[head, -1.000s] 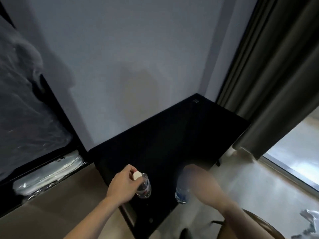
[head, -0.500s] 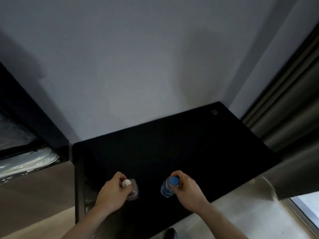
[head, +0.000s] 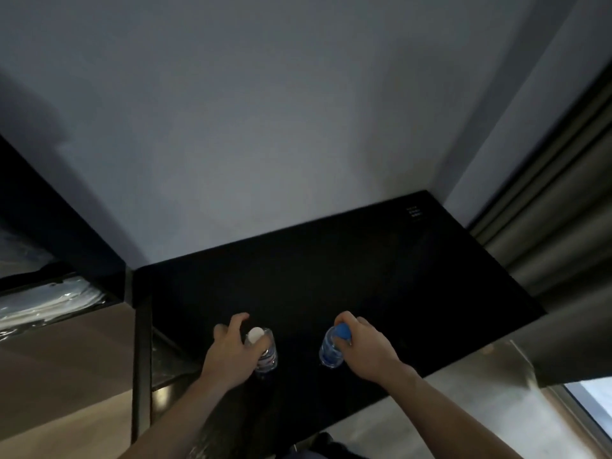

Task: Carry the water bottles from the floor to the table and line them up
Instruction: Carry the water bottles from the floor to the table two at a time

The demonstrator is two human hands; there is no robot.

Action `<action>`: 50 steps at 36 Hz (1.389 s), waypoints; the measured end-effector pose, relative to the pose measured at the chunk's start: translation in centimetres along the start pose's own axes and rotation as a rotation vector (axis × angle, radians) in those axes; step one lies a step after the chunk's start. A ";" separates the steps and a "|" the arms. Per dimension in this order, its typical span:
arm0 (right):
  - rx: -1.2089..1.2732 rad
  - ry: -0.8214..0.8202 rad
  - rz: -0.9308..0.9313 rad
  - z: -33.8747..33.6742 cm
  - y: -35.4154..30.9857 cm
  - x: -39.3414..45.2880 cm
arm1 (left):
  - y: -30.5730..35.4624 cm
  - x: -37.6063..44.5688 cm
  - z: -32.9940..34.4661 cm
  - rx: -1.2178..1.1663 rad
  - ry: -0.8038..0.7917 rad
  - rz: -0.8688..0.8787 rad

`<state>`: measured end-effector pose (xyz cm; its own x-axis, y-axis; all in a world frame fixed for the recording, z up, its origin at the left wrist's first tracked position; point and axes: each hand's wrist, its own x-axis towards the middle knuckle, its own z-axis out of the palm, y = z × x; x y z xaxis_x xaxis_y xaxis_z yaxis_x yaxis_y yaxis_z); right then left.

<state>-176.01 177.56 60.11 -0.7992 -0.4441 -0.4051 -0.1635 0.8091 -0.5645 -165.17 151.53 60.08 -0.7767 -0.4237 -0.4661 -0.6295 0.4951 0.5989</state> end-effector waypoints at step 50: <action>-0.041 0.309 0.000 -30.9 24.6 22.1 | 34.5 18.4 20.2 -0.246 -0.127 -0.066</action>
<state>-215.53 199.58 59.47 -0.9362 -0.3111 -0.1635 -0.1818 0.8269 -0.5322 -201.63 176.12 59.05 -0.7406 -0.3425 -0.5781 -0.6664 0.2644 0.6971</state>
